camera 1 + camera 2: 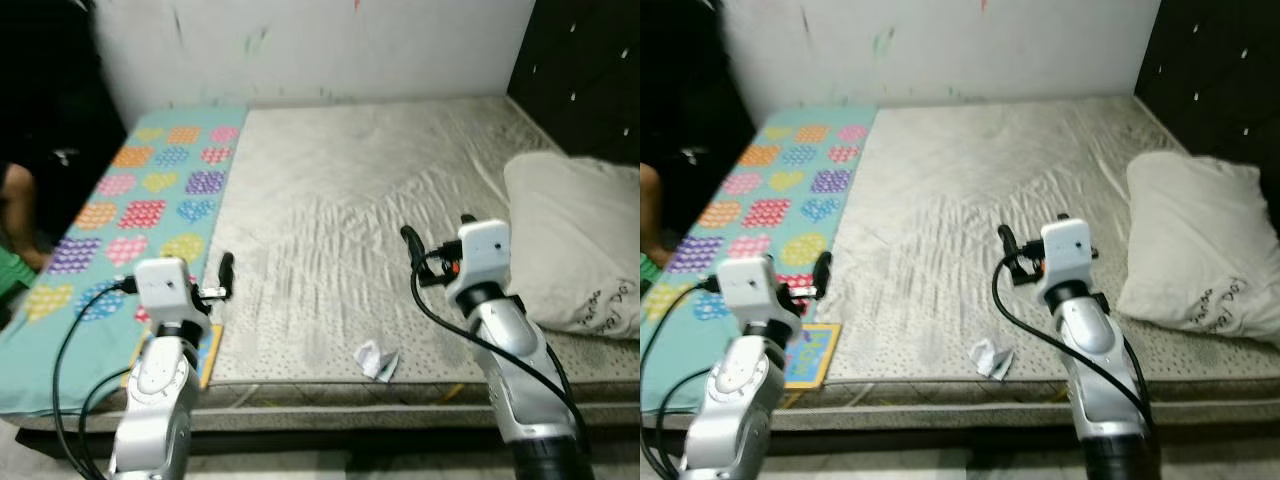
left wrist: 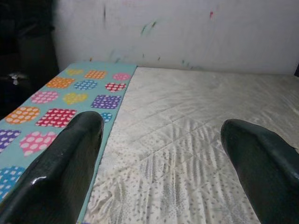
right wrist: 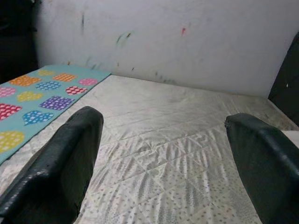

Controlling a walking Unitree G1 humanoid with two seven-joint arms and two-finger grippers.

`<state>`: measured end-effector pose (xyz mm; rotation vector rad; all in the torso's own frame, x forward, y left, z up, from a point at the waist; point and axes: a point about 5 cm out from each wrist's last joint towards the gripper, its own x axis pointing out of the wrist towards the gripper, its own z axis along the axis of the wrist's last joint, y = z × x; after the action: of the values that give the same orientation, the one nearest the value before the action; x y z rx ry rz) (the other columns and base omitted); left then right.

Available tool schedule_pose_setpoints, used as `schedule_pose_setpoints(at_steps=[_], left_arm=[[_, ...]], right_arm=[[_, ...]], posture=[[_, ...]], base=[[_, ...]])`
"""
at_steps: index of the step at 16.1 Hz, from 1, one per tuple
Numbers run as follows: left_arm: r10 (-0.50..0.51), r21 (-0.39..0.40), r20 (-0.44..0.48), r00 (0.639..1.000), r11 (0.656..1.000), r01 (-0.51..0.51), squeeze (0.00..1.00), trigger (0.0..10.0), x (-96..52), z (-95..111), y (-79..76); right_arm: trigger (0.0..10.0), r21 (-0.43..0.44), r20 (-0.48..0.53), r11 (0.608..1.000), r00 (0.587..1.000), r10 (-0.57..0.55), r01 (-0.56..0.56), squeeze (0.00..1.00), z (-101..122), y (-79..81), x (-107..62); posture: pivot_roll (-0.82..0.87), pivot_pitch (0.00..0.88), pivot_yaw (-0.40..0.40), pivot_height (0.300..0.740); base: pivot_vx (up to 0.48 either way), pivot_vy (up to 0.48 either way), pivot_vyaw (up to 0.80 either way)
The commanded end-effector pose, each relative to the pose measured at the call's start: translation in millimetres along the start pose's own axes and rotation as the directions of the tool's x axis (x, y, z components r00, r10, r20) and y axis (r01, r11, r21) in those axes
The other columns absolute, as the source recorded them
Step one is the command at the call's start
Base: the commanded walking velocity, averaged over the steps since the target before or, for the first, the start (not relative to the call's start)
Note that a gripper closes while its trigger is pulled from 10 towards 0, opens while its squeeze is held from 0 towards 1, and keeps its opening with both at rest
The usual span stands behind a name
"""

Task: Clean up the room

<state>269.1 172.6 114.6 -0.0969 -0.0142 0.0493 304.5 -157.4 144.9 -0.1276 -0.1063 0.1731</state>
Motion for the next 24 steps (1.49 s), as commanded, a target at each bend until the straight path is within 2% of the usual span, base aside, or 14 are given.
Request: schedule_pose_setpoints(at_steps=[1,5,12,15,17,20,22,24], left_arm=[[-0.021,0.0,0.022,1.0,1.0,0.021,0.0,10.0,2.2,5.5,-5.3],[-0.02,0.004,0.009,1.0,1.0,0.02,0.0,10.0,-0.1,2.2,-4.9],[0.038,-0.007,-0.013,0.999,0.999,-0.038,0.0,10.0,0.5,-1.0,-3.5],[0.062,0.021,-0.015,0.998,0.998,-0.062,0.0,10.0,-1.9,-5.8,-1.5],[0.082,0.035,0.009,0.997,0.996,-0.082,0.0,10.0,-3.2,-1.1,0.9],[0.195,0.04,0.046,0.98,0.98,-0.197,0.0,10.0,-12.2,3.9,19.1],[0.223,0.05,0.059,0.973,0.973,-0.226,0.0,10.0,-16.7,5.3,23.2],[0.225,0.065,0.063,0.972,0.971,-0.229,0.0,10.0,-18.3,5.5,24.4]], right_arm=[[10.0,0.014,0.017,1.0,1.0,-0.024,0.023,0.0,-0.6,-5.1,-1.7],[10.0,0.011,0.003,1.0,1.0,-0.02,0.02,0.0,-4.5,-9.3,-7.8],[10.0,-0.008,0.038,1.0,0.999,0.017,-0.017,0.0,-1.0,-8.1,-9.4],[10.0,0.073,0.051,0.995,0.996,0.071,-0.075,0.0,-3.5,-0.4,-13.7],[10.0,0.089,0.05,0.988,0.992,0.12,-0.124,0.0,-5.5,5.2,-13.8],[10.0,0.091,0.071,0.966,0.969,0.237,-0.243,0.0,0.1,25.3,3.1],[10.0,0.078,0.092,0.957,0.958,0.272,-0.279,0.0,5.0,31.9,10.3],[10.0,0.063,0.099,0.952,0.951,0.292,-0.298,0.0,5.7,37.4,13.1]], posture=[[-0.22,0.0,0.058,0.74],[-0.22,0.0,0.06,0.74],[-0.22,0.0,0.054,0.74],[-0.2,0.0,0.054,0.74],[-0.15,0.0,0.018,0.74],[-0.09,0.0,-0.051,0.74],[-0.07,0.0,-0.062,0.74],[-0.06,0.0,-0.051,0.74]], base=[[0.337,0.0,0.0],[0.277,0.0,0.0],[0.0,0.0,0.0],[0.0,0.0,0.0],[0.0,0.0,0.0],[0.0,0.0,0.0],[0.0,0.0,0.0],[0.0,0.0,0.8]])
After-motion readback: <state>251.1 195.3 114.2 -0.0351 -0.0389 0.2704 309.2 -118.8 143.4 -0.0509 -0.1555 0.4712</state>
